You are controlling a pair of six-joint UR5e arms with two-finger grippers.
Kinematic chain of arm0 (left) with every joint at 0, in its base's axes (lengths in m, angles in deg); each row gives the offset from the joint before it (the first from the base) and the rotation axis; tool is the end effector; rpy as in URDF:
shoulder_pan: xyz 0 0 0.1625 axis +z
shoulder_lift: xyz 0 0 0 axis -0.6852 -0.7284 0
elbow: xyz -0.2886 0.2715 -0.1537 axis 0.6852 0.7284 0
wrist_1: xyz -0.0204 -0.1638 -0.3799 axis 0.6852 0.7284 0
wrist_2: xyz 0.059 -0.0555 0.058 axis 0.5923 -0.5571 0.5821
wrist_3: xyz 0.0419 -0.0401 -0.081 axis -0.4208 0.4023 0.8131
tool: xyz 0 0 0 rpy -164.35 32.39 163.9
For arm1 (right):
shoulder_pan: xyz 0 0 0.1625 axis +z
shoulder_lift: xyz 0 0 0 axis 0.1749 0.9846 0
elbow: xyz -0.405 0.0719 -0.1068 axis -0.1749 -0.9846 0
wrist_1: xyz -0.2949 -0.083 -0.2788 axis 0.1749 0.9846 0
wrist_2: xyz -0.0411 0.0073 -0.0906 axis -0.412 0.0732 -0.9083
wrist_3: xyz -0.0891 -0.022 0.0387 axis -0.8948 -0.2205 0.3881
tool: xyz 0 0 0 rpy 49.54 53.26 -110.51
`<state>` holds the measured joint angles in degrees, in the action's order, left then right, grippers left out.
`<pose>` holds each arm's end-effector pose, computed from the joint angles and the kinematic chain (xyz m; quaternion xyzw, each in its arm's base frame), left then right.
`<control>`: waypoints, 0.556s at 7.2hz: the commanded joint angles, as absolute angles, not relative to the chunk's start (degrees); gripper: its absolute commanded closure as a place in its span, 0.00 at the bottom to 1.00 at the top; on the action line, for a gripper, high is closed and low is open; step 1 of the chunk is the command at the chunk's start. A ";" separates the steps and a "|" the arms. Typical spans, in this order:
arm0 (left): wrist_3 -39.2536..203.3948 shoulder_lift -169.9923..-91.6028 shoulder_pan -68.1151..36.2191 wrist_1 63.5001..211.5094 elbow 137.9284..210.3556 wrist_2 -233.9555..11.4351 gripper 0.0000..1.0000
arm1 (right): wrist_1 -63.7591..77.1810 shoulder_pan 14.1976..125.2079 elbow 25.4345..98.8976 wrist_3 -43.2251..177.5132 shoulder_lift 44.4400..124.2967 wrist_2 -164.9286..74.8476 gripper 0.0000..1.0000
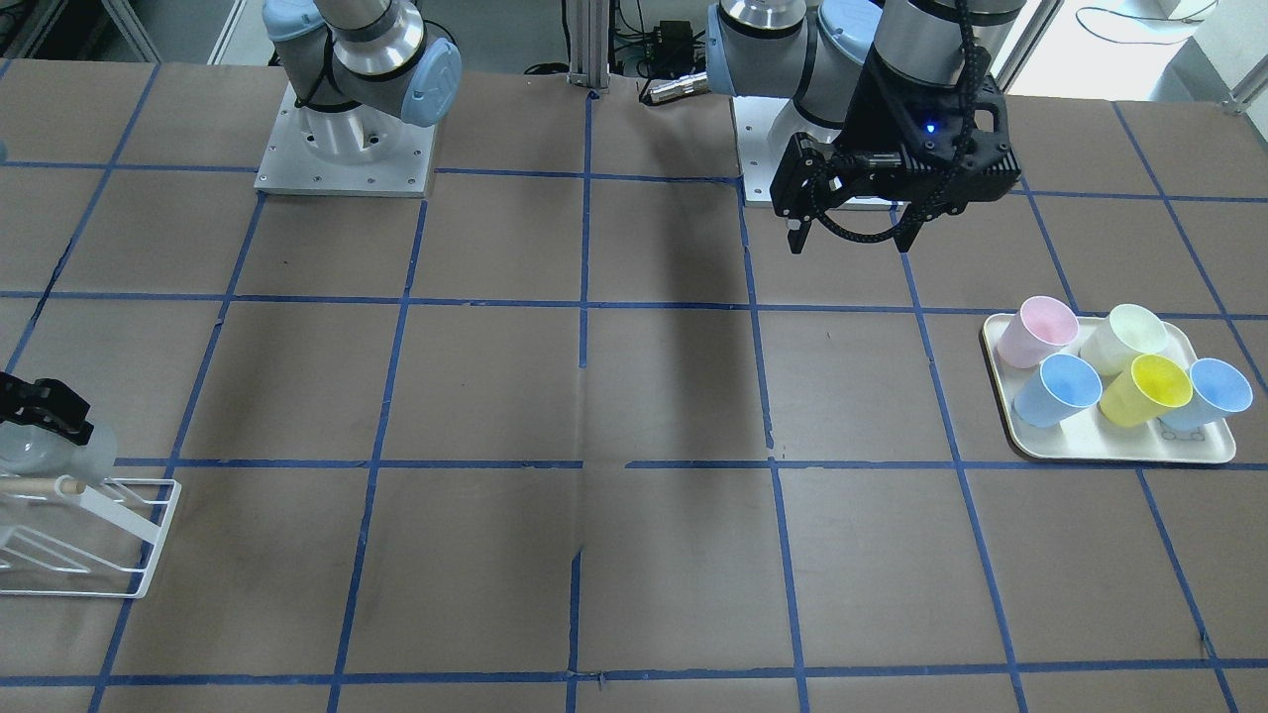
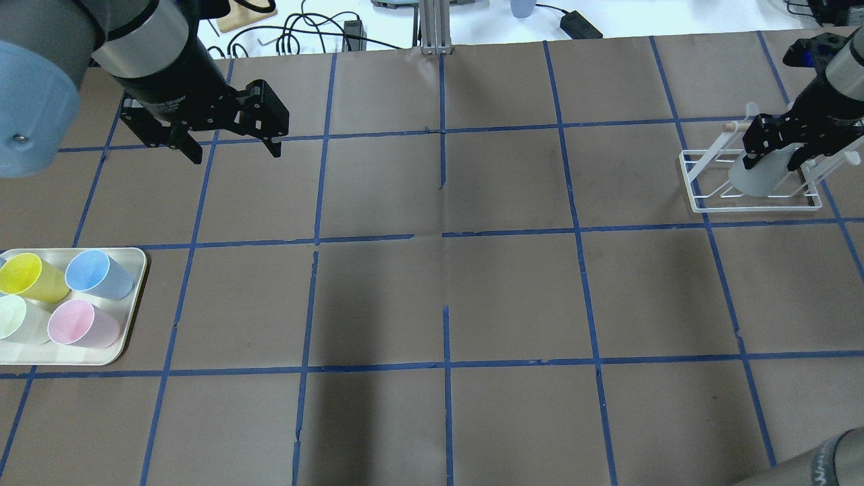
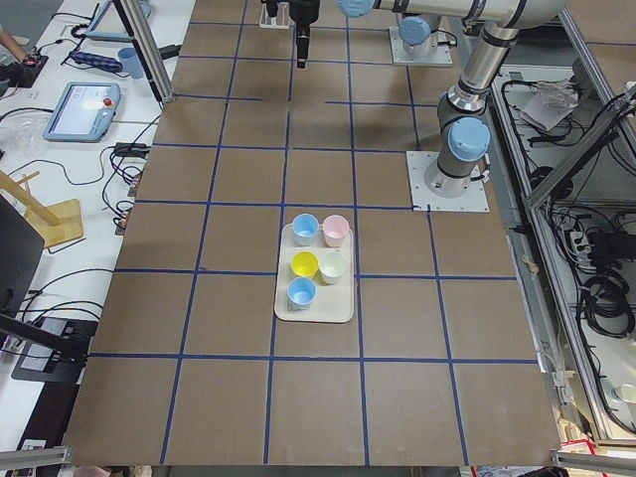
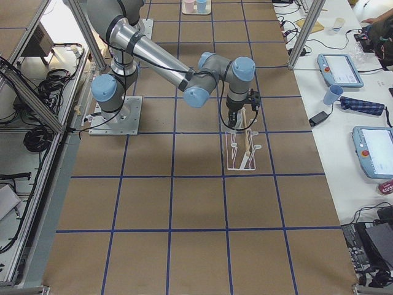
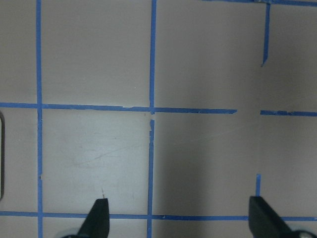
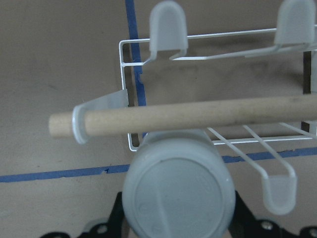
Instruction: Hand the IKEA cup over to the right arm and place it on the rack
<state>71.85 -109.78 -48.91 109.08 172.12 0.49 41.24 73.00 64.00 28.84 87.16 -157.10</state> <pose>-0.1512 -0.4832 0.5130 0.0206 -0.9990 0.0403 0.0004 -0.1476 -0.5854 0.3191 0.0461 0.9989 0.0034 0.0108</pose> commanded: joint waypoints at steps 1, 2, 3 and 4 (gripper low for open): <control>72.35 -109.88 -48.77 109.03 172.03 -0.34 0.00 | 41.23 73.00 64.01 28.85 86.89 -157.18 0.29; 72.26 -109.71 -48.77 109.03 172.20 -0.43 0.00 | 41.23 73.00 64.01 28.85 86.89 -157.18 0.15; 72.17 -109.45 -48.77 108.85 172.64 -0.43 0.00 | 41.23 73.00 64.01 28.76 86.98 -157.10 0.03; 72.17 -109.45 -48.77 108.68 172.56 -0.52 0.00 | 41.23 73.00 63.92 28.76 86.98 -157.18 0.00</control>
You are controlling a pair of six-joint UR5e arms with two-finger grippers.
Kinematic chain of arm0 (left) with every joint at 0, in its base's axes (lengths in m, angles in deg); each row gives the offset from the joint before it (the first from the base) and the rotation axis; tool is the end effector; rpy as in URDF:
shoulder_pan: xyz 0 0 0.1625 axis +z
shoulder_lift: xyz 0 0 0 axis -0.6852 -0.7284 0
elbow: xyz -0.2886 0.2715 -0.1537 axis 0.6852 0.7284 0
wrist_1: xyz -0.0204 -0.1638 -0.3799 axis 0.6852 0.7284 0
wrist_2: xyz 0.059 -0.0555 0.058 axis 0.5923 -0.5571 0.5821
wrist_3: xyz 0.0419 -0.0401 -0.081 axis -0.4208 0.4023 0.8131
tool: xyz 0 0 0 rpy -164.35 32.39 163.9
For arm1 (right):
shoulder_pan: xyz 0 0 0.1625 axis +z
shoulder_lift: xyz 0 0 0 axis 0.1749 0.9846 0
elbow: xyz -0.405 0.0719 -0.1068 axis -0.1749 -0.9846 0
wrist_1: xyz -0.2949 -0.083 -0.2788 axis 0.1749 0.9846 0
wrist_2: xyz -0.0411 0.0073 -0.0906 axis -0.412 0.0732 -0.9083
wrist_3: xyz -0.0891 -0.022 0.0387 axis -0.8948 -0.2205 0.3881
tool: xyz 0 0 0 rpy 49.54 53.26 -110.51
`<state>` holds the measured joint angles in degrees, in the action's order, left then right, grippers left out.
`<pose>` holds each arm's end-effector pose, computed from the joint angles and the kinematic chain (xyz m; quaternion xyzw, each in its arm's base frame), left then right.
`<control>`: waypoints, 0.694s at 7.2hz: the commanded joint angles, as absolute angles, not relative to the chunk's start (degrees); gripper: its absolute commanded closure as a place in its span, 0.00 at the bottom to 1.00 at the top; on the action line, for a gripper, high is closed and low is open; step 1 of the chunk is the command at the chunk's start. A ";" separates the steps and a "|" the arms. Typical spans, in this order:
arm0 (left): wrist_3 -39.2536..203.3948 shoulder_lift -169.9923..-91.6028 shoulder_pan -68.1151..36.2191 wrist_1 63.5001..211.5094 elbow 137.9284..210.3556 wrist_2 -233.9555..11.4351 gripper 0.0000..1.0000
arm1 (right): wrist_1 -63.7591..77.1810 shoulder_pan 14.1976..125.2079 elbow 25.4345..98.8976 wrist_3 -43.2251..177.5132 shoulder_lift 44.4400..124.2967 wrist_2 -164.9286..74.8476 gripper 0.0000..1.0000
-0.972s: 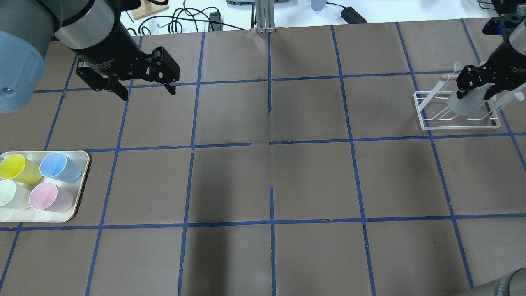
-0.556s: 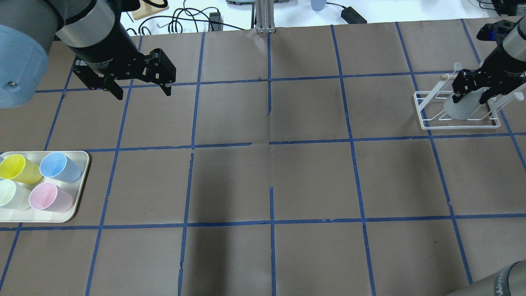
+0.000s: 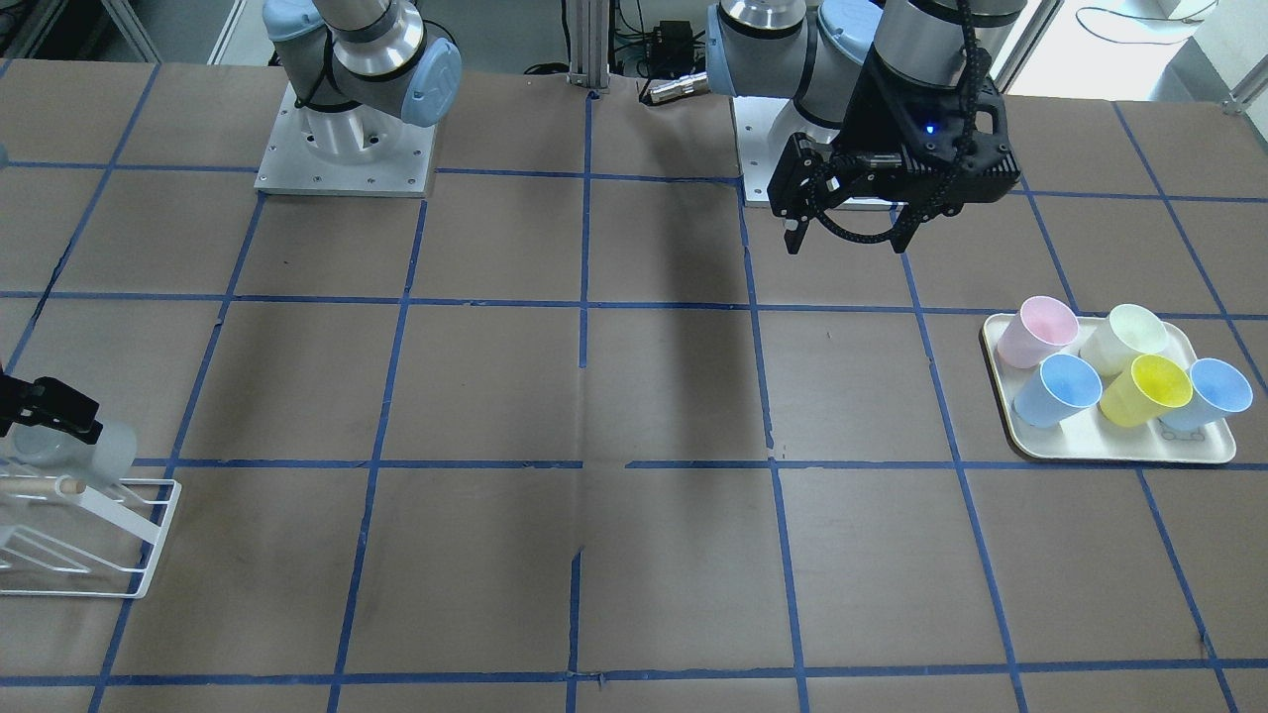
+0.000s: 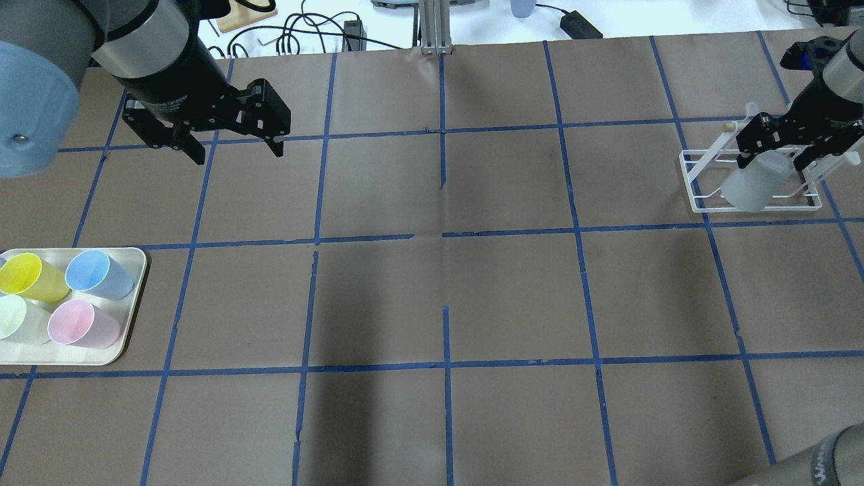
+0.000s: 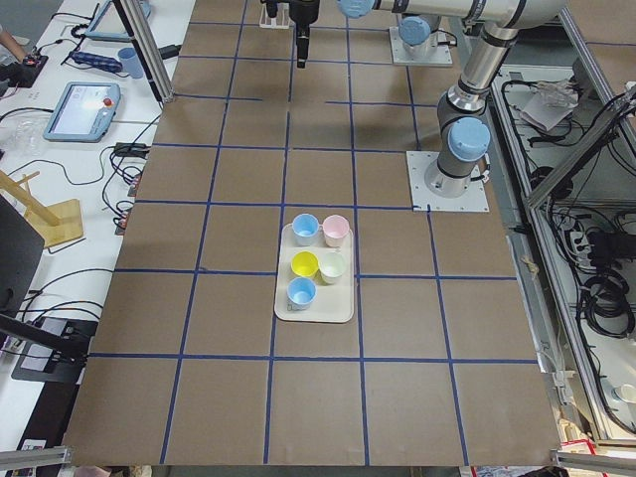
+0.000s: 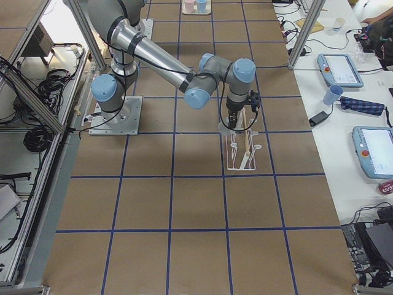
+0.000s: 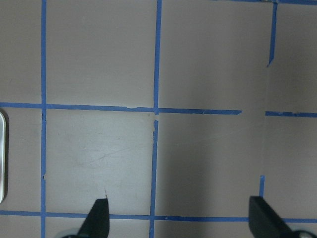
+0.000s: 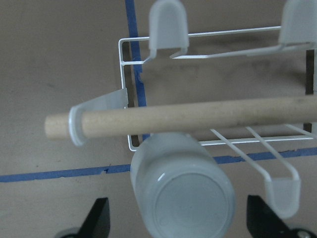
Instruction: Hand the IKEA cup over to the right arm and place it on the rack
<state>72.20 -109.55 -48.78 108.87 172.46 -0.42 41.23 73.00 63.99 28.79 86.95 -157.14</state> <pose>-0.1517 -0.4820 0.5124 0.0245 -0.9988 0.0407 0.0085 -0.1480 -0.5859 0.3170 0.0456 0.9989 0.0052 0.0112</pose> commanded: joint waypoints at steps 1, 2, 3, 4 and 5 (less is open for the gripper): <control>72.17 -109.45 -48.77 108.59 172.47 -0.52 0.00 | 40.62 73.09 63.83 28.76 87.68 -157.27 0.00; 72.09 -109.62 -48.77 108.59 172.21 -0.52 0.00 | 36.79 73.09 62.87 28.76 88.64 -157.18 0.00; 72.09 -109.62 -48.77 108.59 172.12 -0.52 0.00 | 33.62 73.26 62.51 28.76 91.18 -157.18 0.00; 72.09 -109.53 -48.77 108.59 172.12 -0.52 0.00 | 29.85 73.70 62.86 29.45 96.07 -157.53 0.00; 72.09 -109.45 -48.77 108.59 172.29 -0.52 0.00 | 22.85 74.57 63.47 29.98 101.26 -156.84 0.00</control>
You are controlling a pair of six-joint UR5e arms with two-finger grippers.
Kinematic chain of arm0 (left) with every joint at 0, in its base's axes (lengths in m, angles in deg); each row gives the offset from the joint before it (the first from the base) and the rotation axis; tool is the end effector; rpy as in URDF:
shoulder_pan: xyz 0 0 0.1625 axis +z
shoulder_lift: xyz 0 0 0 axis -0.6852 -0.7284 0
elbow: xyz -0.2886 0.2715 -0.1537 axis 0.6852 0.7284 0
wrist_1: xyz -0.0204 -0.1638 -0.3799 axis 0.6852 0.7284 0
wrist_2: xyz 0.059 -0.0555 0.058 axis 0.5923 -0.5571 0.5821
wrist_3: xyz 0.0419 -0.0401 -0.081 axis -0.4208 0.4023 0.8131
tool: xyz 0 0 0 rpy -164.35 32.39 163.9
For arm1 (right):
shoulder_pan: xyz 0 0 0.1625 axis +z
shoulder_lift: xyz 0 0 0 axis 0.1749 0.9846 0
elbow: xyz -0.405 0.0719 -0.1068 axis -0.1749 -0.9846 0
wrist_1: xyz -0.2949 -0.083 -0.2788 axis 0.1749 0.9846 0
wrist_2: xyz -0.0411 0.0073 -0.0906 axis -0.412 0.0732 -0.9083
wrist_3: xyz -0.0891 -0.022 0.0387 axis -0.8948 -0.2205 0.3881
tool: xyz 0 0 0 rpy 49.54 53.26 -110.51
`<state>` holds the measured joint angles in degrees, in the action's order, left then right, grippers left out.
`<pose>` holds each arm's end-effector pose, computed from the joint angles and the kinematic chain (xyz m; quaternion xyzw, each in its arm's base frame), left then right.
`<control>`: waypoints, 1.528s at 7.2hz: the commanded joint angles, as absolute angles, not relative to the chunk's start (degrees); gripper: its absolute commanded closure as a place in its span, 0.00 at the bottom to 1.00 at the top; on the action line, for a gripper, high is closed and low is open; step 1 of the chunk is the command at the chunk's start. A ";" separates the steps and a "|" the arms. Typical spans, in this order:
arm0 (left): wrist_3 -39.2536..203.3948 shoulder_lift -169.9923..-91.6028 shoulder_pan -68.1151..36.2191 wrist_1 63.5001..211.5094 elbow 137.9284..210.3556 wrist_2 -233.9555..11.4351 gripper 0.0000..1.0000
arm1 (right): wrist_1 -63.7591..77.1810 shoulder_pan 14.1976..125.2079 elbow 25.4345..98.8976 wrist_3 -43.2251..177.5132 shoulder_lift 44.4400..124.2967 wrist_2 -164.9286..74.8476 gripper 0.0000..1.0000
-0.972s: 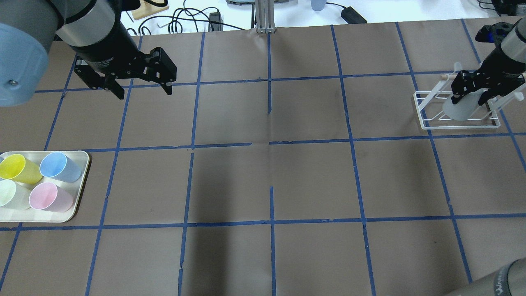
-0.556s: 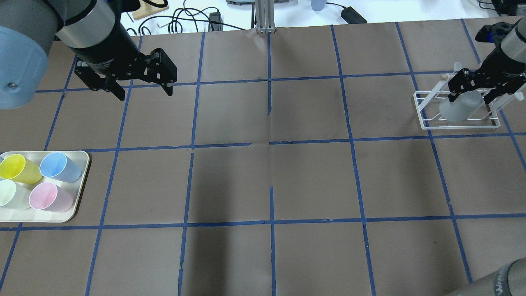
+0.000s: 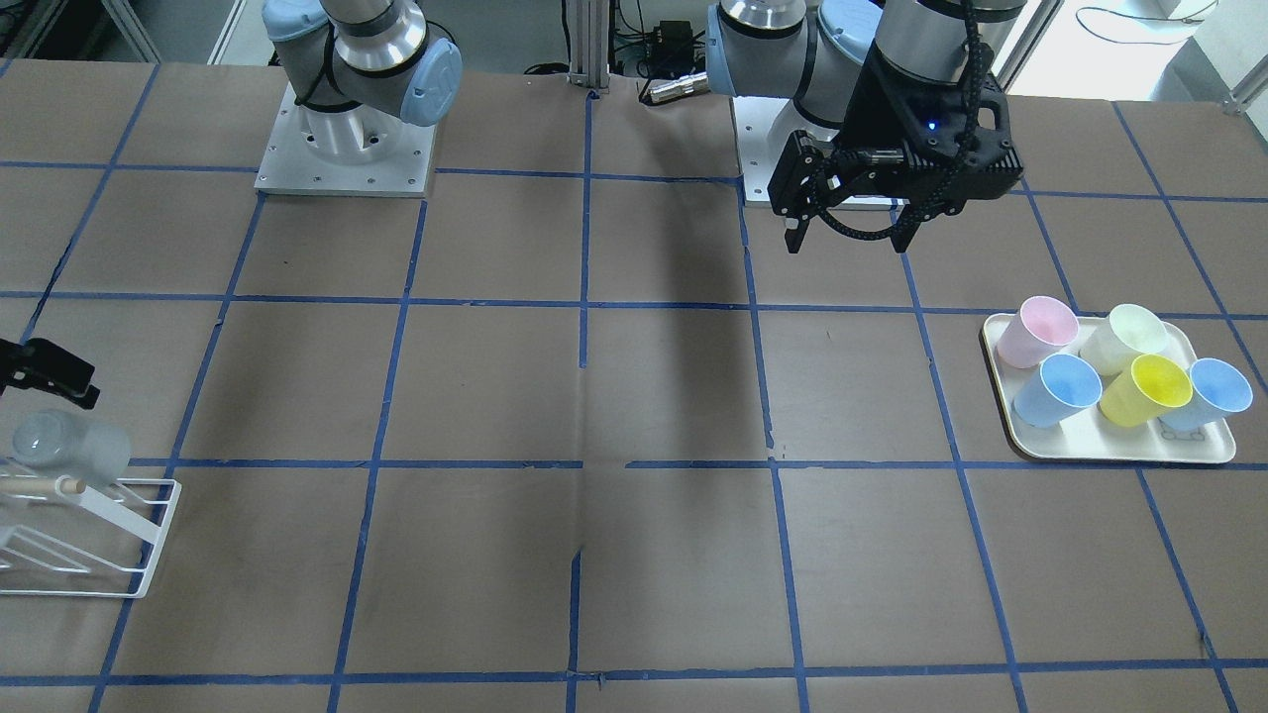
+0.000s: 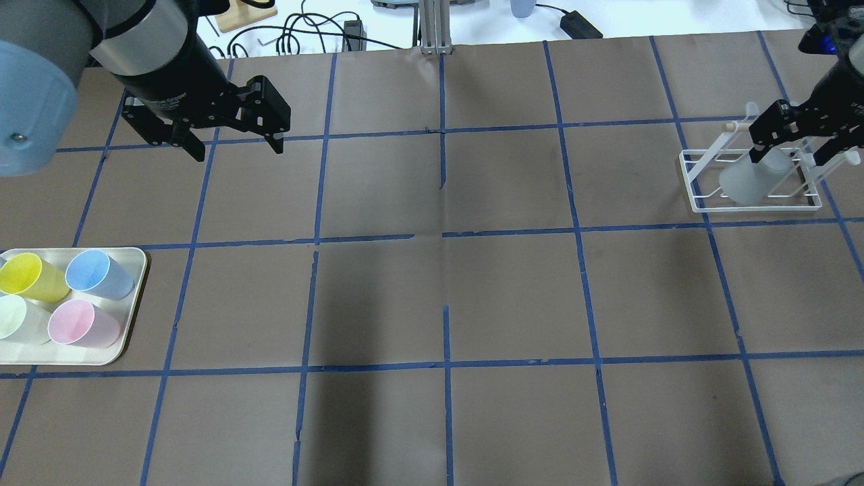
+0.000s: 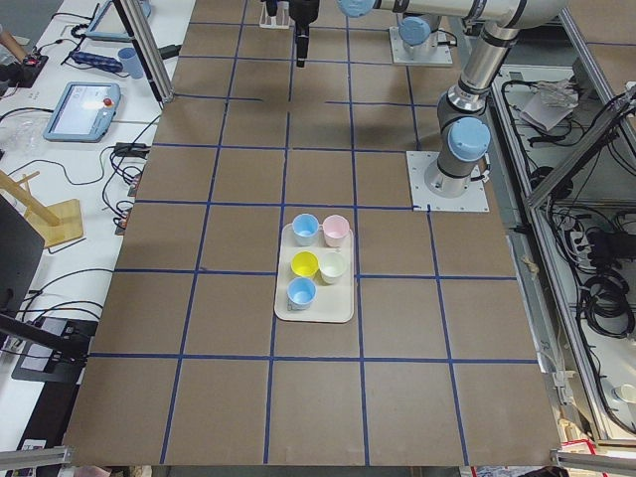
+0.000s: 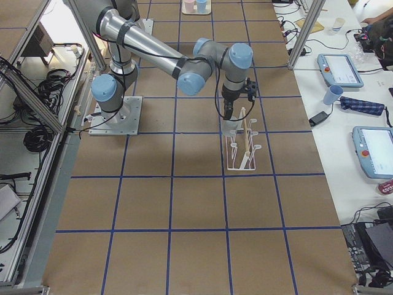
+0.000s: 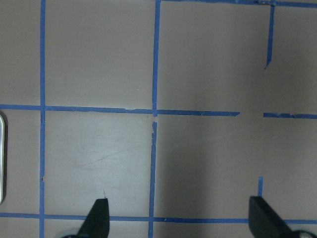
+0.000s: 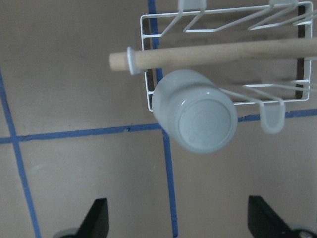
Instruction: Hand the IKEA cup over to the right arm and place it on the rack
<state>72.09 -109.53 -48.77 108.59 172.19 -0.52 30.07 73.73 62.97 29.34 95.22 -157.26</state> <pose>-0.1518 -0.4827 0.5155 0.0235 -0.9986 0.0456 0.0096 -0.1213 -0.5486 0.3887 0.0442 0.9987 0.0207 0.0168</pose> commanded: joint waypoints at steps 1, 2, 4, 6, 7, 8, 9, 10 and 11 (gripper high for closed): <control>72.09 -109.36 -48.69 108.59 172.38 -0.52 0.00 | 21.30 77.02 63.56 31.47 106.44 -157.09 0.00; 72.00 -109.27 -48.77 108.59 172.38 -0.52 0.00 | 15.28 80.35 63.74 36.62 110.50 -157.70 0.00; 71.82 -109.36 -48.69 108.59 172.29 -0.52 0.00 | 12.49 87.37 63.74 49.63 112.99 -157.70 0.00; 71.73 -109.27 -48.60 108.59 172.29 -0.52 0.00 | 14.94 96.42 64.00 58.51 112.91 -157.62 0.00; 71.73 -109.36 -48.60 108.59 172.21 -0.52 0.00 | 16.43 99.60 64.88 61.77 113.00 -157.62 0.00; 71.65 -109.36 -48.60 108.59 172.21 -0.52 0.00 | 16.97 101.46 66.62 62.07 113.61 -157.62 0.00; 71.65 -109.36 -48.60 108.59 172.21 -0.52 0.00 | 18.02 101.48 67.95 61.20 114.74 -157.54 0.00; 71.65 -109.36 -48.60 108.50 172.21 -0.52 0.00 | 18.73 101.30 67.52 61.02 114.84 -157.62 0.00; 71.65 -109.36 -48.60 108.50 172.12 -0.43 0.00 | 18.56 101.13 67.17 61.01 114.84 -157.45 0.00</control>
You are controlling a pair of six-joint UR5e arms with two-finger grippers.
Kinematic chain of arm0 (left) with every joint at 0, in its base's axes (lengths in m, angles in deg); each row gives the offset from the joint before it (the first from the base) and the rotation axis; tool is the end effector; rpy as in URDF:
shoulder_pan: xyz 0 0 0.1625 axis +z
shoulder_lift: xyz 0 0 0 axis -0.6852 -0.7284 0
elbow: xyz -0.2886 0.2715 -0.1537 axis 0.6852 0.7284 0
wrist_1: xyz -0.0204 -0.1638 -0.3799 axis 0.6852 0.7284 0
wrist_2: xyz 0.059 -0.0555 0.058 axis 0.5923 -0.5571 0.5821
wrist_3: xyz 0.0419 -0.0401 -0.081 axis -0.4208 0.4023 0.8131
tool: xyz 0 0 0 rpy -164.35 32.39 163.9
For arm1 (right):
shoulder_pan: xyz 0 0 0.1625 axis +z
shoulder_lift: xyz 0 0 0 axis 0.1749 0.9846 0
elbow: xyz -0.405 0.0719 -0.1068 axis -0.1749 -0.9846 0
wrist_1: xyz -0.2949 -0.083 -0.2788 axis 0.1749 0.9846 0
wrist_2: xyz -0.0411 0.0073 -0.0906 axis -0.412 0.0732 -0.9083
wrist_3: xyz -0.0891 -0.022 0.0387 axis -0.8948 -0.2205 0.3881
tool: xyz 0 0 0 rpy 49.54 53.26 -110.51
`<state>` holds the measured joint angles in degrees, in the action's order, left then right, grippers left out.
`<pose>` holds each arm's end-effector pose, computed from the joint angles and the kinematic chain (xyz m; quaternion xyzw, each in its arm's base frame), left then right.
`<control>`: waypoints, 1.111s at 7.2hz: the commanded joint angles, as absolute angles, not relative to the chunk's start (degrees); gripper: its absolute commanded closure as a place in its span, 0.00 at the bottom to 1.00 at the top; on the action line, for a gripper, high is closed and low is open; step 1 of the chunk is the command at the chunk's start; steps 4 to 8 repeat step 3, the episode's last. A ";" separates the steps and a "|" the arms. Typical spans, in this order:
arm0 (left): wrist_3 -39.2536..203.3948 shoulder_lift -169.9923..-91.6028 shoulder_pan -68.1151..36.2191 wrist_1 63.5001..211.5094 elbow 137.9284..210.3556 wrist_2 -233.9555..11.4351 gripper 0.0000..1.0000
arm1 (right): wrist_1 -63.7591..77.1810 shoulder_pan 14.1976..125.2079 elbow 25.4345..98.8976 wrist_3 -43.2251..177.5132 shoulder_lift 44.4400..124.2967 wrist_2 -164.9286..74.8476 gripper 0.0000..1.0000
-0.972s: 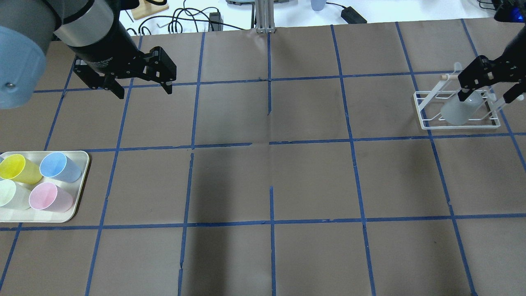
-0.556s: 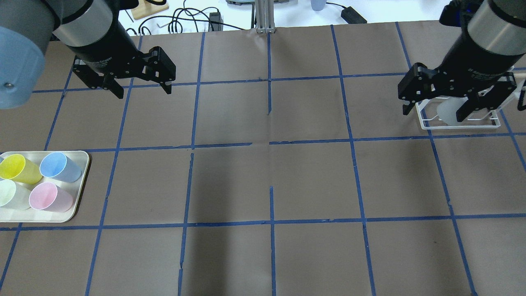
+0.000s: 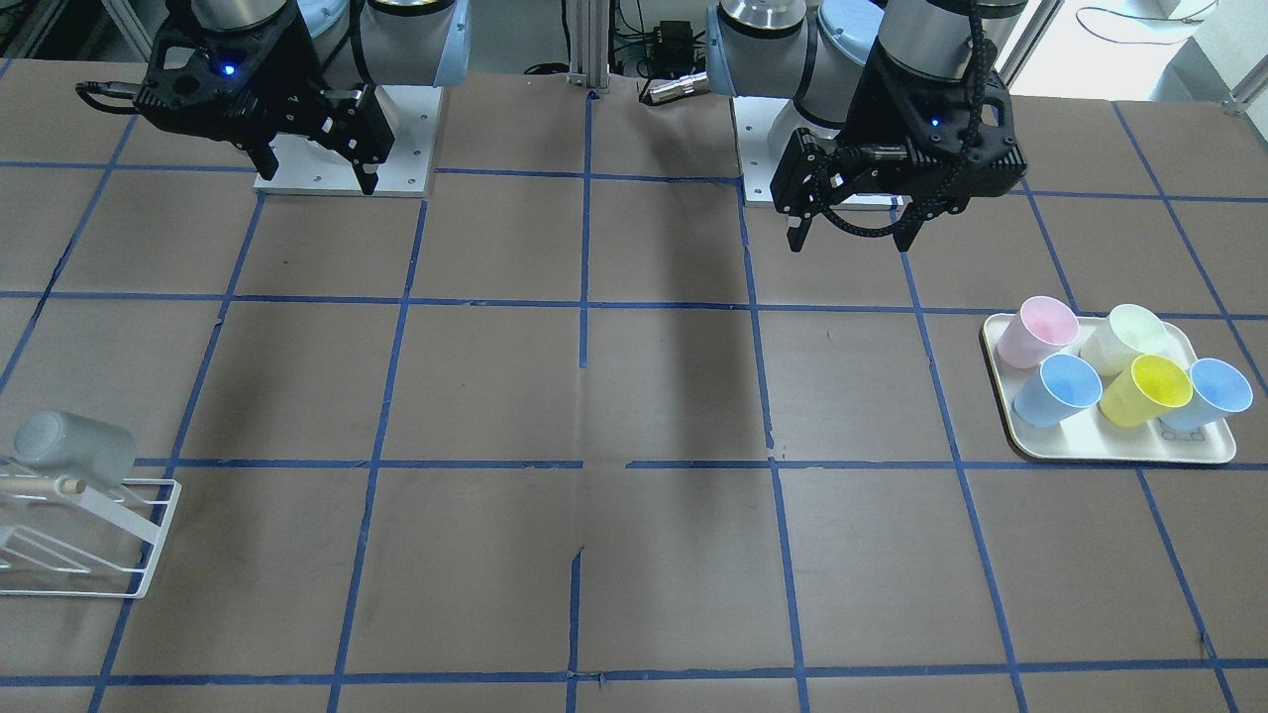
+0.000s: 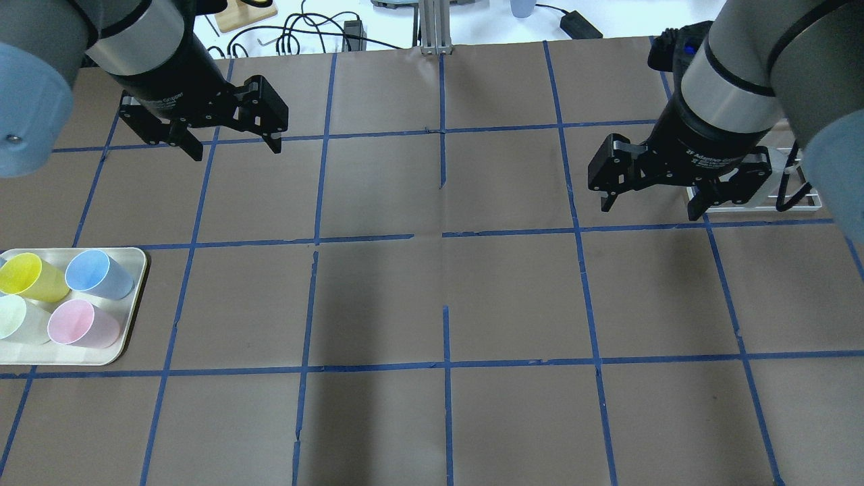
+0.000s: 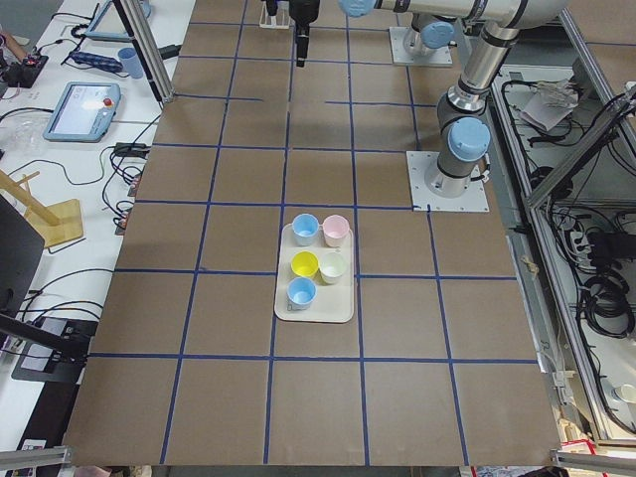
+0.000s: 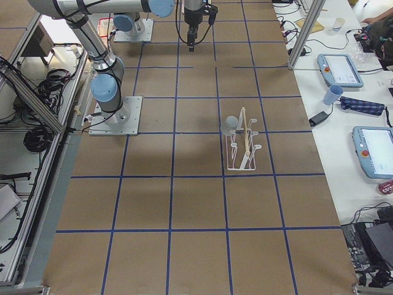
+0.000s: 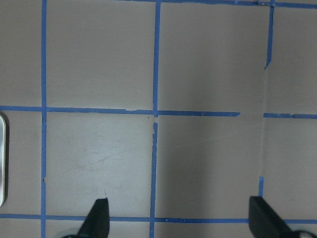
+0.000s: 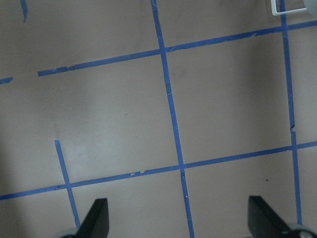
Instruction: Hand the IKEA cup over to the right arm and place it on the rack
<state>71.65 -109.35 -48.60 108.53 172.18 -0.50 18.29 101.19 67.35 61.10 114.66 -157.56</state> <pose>-0.1503 -0.4821 0.5172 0.0212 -0.9986 0.0479 0.0093 0.1423 -0.4150 0.4956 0.0814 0.9967 -0.0025 0.0047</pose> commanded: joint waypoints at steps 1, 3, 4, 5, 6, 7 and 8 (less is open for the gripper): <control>71.65 -109.36 -48.60 108.50 172.12 -0.52 0.00 | 18.64 101.04 67.17 61.01 114.84 -157.19 0.00; 71.73 -109.53 -48.60 108.50 172.03 -0.43 0.00 | 18.65 100.86 67.43 61.01 114.84 -157.18 0.00; 71.73 -109.53 -48.60 108.50 172.03 -0.43 0.00 | 18.65 100.86 67.43 61.01 114.84 -157.18 0.00; 71.73 -109.53 -48.60 108.50 172.03 -0.43 0.00 | 18.65 100.86 67.43 61.01 114.84 -157.18 0.00; 71.73 -109.53 -48.60 108.50 172.03 -0.43 0.00 | 18.65 100.86 67.43 61.01 114.84 -157.18 0.00; 71.73 -109.53 -48.60 108.50 172.03 -0.43 0.00 | 18.65 100.86 67.43 61.01 114.84 -157.18 0.00; 71.73 -109.53 -48.60 108.50 172.03 -0.43 0.00 | 18.65 100.86 67.43 61.01 114.84 -157.18 0.00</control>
